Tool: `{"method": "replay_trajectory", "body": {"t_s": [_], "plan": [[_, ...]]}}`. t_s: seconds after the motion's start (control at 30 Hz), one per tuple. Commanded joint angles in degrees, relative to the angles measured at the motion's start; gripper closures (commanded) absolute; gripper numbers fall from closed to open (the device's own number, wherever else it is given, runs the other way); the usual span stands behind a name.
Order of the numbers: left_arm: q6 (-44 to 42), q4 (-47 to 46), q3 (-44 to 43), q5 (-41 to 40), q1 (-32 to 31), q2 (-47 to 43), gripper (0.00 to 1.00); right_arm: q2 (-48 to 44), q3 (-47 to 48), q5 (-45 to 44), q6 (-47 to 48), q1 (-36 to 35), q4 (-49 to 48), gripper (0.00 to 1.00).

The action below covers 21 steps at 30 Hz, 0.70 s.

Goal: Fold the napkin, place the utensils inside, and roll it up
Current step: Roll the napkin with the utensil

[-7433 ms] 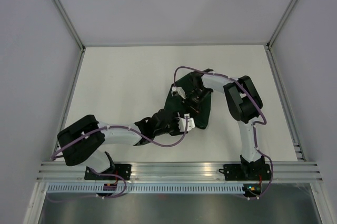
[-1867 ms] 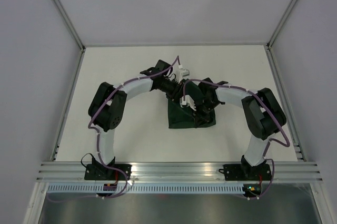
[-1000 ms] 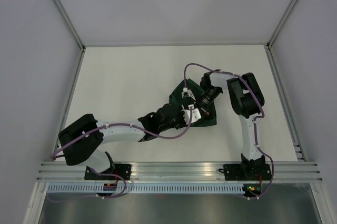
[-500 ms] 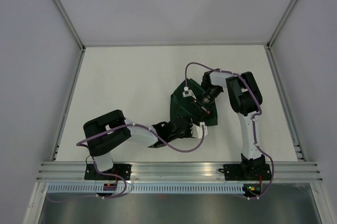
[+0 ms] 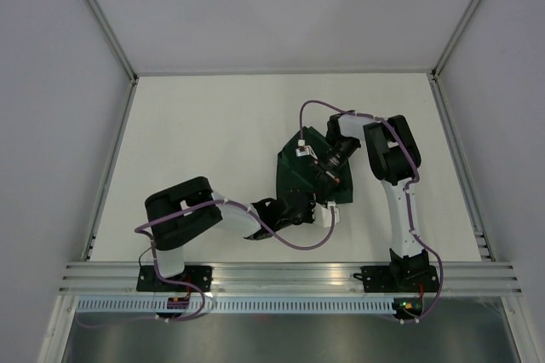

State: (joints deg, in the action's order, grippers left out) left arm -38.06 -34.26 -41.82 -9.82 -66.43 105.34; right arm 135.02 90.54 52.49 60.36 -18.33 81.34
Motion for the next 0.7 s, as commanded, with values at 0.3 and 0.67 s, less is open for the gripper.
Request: {"method": "replay_trajectory", "body": {"t_s": [0.3, 0.67], "plan": [[4.40, 17.64, -5.72, 12.43, 1.04, 4.52, 0.90, 2.62, 2.18, -3.62, 4.86, 0.84, -4.17, 0.82], [9.32, 26.08, -8.97, 24.84, 4.56, 4.61, 0.98, -2.12, 1.66, -3.10, 1.61, 1.54, -6.54, 0.45]]}}
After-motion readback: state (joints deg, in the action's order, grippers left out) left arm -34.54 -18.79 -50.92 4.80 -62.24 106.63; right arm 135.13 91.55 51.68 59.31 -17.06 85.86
